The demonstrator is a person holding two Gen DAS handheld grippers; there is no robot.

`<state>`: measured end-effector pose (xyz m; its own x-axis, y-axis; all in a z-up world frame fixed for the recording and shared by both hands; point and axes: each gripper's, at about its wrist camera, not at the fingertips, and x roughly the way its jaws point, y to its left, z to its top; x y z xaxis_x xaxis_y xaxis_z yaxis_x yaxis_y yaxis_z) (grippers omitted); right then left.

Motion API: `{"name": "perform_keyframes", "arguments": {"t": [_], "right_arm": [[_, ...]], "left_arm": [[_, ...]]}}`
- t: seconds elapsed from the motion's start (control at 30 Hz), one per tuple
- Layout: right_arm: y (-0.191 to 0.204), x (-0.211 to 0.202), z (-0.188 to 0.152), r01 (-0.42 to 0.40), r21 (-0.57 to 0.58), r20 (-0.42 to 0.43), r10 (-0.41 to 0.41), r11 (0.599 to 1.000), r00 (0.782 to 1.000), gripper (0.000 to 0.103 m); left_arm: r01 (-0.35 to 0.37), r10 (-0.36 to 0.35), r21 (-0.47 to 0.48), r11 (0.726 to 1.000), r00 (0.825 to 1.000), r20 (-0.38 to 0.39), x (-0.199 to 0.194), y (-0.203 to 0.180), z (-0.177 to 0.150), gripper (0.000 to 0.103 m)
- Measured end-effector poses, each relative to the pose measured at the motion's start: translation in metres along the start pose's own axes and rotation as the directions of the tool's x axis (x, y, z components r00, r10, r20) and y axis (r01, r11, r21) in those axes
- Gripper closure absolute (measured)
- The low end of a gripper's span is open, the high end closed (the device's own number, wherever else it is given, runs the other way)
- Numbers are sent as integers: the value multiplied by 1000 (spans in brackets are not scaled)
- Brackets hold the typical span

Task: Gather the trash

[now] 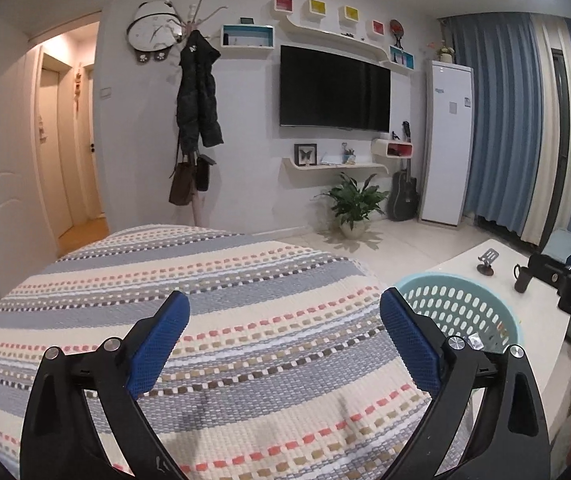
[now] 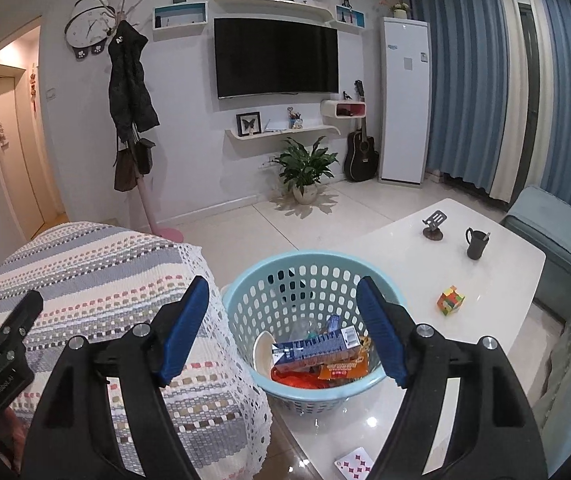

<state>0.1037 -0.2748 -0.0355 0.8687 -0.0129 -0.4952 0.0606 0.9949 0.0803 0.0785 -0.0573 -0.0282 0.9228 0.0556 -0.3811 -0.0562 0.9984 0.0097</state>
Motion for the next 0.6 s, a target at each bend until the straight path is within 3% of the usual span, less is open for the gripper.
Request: {"name": "perform_keyframes", "arguments": {"t": [0.6], "right_arm": [[-3, -5, -14, 19, -5, -6, -19, 1000, 1000, 29]], "left_arm": [[16, -16, -19, 1000, 1000, -20, -1, 6, -1, 8]]}}
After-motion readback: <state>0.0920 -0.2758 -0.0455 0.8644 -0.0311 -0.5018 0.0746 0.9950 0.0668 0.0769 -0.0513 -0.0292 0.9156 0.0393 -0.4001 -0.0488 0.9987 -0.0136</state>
